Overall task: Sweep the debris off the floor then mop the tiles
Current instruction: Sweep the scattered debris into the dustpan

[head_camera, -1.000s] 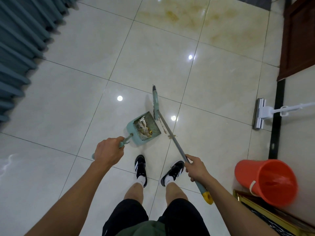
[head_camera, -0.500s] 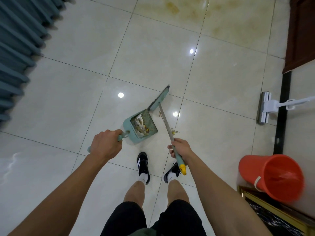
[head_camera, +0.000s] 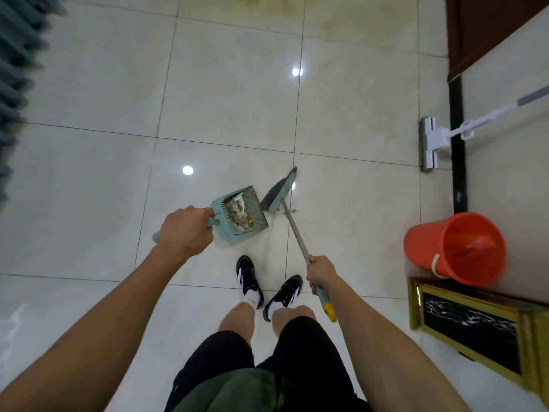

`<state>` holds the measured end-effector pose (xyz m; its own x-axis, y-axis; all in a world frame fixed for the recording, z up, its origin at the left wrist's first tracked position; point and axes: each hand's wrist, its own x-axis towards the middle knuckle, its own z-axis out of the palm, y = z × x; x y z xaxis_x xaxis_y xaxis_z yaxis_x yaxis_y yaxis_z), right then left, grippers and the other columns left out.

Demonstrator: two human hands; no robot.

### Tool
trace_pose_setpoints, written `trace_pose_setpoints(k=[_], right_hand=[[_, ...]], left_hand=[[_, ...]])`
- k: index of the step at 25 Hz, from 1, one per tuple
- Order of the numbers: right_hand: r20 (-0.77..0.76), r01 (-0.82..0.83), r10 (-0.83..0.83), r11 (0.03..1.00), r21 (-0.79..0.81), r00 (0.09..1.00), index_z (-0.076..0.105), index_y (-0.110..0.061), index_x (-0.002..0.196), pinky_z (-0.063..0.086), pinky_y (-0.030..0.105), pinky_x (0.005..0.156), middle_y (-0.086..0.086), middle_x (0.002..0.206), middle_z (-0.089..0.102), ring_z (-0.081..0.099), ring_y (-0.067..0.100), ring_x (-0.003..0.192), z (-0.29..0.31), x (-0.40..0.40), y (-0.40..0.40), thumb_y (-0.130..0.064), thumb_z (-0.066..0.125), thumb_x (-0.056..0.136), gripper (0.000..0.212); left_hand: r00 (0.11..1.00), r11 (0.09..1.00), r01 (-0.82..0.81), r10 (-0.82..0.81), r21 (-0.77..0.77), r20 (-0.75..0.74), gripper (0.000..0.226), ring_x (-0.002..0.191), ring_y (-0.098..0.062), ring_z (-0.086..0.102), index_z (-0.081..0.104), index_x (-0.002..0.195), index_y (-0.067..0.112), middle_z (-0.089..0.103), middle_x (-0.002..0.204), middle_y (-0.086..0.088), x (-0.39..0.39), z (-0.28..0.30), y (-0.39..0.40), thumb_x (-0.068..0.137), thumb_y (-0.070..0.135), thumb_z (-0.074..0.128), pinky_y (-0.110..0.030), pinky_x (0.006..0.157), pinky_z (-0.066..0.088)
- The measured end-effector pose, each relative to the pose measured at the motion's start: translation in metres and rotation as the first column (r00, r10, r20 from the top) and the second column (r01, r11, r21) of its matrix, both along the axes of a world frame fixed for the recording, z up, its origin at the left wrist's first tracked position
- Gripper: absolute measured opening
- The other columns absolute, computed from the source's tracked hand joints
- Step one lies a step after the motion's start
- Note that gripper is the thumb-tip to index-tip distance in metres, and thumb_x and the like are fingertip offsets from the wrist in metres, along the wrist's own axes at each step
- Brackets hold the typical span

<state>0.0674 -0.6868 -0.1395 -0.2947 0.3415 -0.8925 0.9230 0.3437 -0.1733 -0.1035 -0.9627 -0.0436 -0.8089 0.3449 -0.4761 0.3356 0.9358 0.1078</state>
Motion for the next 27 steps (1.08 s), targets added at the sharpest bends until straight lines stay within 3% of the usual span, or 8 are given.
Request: trace_pose_setpoints(k=[5,8,11,14,17,21,25,27], right_hand=[[0.026,-0.005,0.005,1.000,-0.010,1.000,0.051,-0.005,0.138,0.059,0.042,0.063,0.021,0.111,0.064,0.061,0.034,0.075,0.013,0.052,0.017,0.007,0.047,0.088,0.051],[-0.055,0.123,-0.122,0.992,0.023,0.991,0.050,-0.015,0.143,0.049,0.029,0.044,0.017,0.097,0.066,0.052,0.023,0.052,0.027,0.081,0.031,-0.005,0.037,0.095,0.051],[-0.128,0.159,-0.149,0.985,0.068,0.981,0.049,-0.020,0.145,0.044,0.024,0.039,0.012,0.093,0.066,0.052,0.021,0.053,0.036,0.104,0.044,-0.009,0.040,0.093,0.054],[-0.115,0.134,-0.120,0.984,0.116,0.986,0.046,-0.013,0.145,0.055,0.031,0.045,0.016,0.119,0.064,0.065,0.029,0.071,0.043,0.114,0.048,-0.008,0.045,0.091,0.054],[-0.131,0.128,-0.108,0.979,0.159,0.985,0.053,-0.013,0.138,0.058,0.033,0.055,0.013,0.109,0.065,0.065,0.030,0.077,0.040,0.102,0.051,-0.002,0.045,0.088,0.052],[-0.073,0.012,0.006,0.971,0.238,0.997,0.055,-0.013,0.138,0.049,0.027,0.068,0.012,0.115,0.066,0.062,0.028,0.087,0.015,0.078,0.052,-0.007,0.049,0.088,0.050],[0.012,-0.075,0.074,0.976,0.203,0.997,0.059,-0.006,0.125,0.054,0.031,0.071,0.012,0.102,0.063,0.059,0.026,0.079,0.005,0.066,0.024,-0.008,0.048,0.091,0.036],[0.012,-0.081,0.080,0.986,0.146,0.997,0.060,-0.006,0.122,0.052,0.030,0.064,0.010,0.098,0.062,0.059,0.025,0.076,0.003,0.067,-0.001,-0.008,0.047,0.091,0.033]], left_hand=[[0.995,0.995,0.097,-0.097,-0.020,0.008,0.022,0.071,-0.024,0.061,0.067,0.111,0.026,0.064,0.082,-0.003,0.011,0.001,0.025,0.092,0.026,0.056,-0.038,0.070,0.056],[0.989,0.989,0.147,-0.147,-0.032,-0.006,0.019,0.070,-0.024,0.061,0.067,0.108,0.025,0.063,0.081,-0.003,0.019,0.005,0.036,0.092,0.026,0.057,-0.037,0.070,0.056],[0.983,0.982,0.183,-0.183,-0.052,0.004,0.016,0.070,-0.024,0.061,0.066,0.104,0.024,0.062,0.080,-0.003,0.025,0.009,0.045,0.090,0.025,0.058,-0.038,0.070,0.056],[0.980,0.979,0.199,-0.198,-0.047,0.012,0.014,0.071,-0.025,0.059,0.066,0.100,0.025,0.060,0.080,-0.003,0.023,0.010,0.047,0.090,0.023,0.057,-0.037,0.069,0.054],[0.981,0.980,0.194,-0.194,-0.031,0.025,0.013,0.070,-0.025,0.056,0.065,0.098,0.026,0.057,0.078,-0.002,0.010,0.009,0.045,0.089,0.022,0.058,-0.035,0.067,0.048],[0.975,0.975,0.221,-0.220,-0.027,0.017,0.013,0.069,-0.024,0.059,0.066,0.101,0.027,0.060,0.076,-0.001,-0.007,-0.002,0.036,0.091,0.024,0.057,-0.035,0.066,0.050],[0.979,0.979,0.204,-0.204,-0.018,0.018,0.016,0.066,-0.025,0.058,0.065,0.104,0.026,0.061,0.075,-0.001,-0.013,-0.011,0.029,0.092,0.023,0.056,-0.034,0.063,0.049],[0.981,0.981,0.193,-0.193,-0.006,0.019,0.017,0.067,-0.026,0.059,0.065,0.105,0.026,0.062,0.076,-0.002,-0.014,-0.015,0.026,0.091,0.023,0.056,-0.035,0.063,0.049]])
